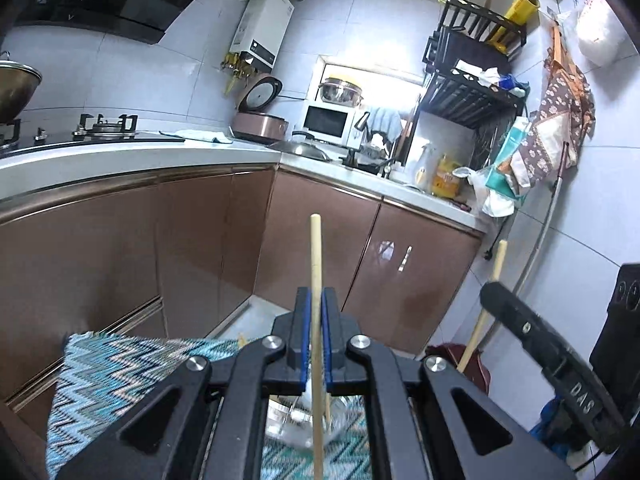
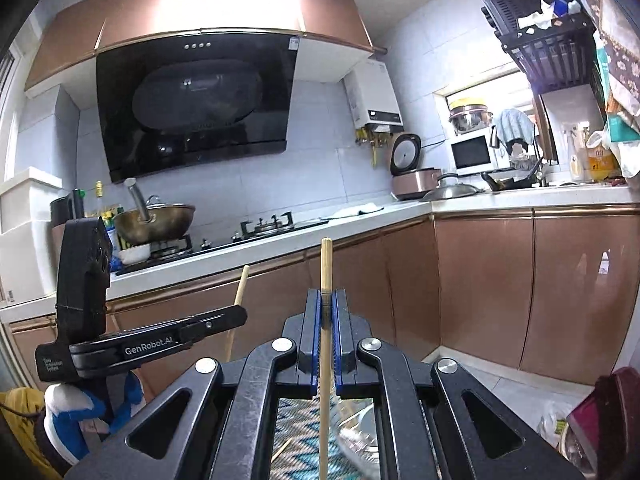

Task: Organize utensils
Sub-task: 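Lift both chopsticks upright and carry them over the clear holder, then lower both chopsticks into the holder and open both tools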

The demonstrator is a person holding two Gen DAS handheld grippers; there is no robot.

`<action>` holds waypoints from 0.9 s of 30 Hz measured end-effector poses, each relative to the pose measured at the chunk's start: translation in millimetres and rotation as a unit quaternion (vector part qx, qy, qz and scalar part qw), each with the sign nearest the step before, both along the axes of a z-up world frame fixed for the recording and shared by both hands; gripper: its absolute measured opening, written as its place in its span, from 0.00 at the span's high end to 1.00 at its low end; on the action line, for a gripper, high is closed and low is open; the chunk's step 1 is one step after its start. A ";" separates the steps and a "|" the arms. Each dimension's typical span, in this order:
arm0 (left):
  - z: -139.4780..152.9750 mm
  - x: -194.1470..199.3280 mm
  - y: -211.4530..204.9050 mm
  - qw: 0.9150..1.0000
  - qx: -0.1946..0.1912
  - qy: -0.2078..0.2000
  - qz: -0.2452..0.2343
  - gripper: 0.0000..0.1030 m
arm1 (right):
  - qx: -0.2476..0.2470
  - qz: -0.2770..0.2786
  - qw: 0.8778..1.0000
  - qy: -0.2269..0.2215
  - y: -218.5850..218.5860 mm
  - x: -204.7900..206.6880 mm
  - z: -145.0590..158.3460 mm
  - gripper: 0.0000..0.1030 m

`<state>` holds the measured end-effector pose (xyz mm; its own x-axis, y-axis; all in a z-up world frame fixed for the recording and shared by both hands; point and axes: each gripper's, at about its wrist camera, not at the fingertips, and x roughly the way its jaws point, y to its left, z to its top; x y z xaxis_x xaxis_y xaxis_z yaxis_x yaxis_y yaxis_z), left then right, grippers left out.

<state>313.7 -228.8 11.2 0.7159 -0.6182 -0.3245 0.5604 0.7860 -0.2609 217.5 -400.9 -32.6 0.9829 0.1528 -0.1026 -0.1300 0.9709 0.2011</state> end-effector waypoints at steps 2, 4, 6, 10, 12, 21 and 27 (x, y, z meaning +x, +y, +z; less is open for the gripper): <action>-3.1 13.2 -7.4 1.000 -0.009 -0.002 0.005 0.96 | -0.001 -0.004 1.000 -0.002 -4.2 9.3 -4.0 0.95; -5.7 26.5 -14.0 1.000 -0.021 -0.003 0.013 0.96 | -0.003 -0.010 1.000 -0.003 -7.7 17.9 -9.6 0.95; -8.6 38.3 -18.3 0.999 -0.034 -0.002 0.019 0.96 | -0.001 -0.010 1.000 -0.004 -11.0 22.9 -14.7 0.95; -15.5 57.0 -29.0 0.998 -0.044 -0.017 0.040 0.96 | 0.005 -0.012 1.000 -0.010 -18.2 35.4 -23.6 0.95; -20.2 64.5 -35.9 0.998 -0.047 -0.022 0.047 0.96 | 0.004 -0.014 1.000 -0.013 -19.2 41.0 -26.6 0.95; -52.7 81.4 -60.6 0.994 -0.030 -0.057 0.085 0.96 | -0.001 -0.023 1.000 -0.012 -23.4 66.7 -48.8 0.95; -79.0 83.4 -70.7 0.989 -0.022 -0.084 0.123 0.96 | -0.023 -0.047 0.999 -0.010 -18.2 75.5 -66.9 0.95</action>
<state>397.1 -299.5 -67.8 0.8877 -0.4302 -0.1644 0.3928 0.8936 -0.2172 293.0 -419.1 -99.4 0.9945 0.0557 -0.0883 -0.0416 0.9872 0.1537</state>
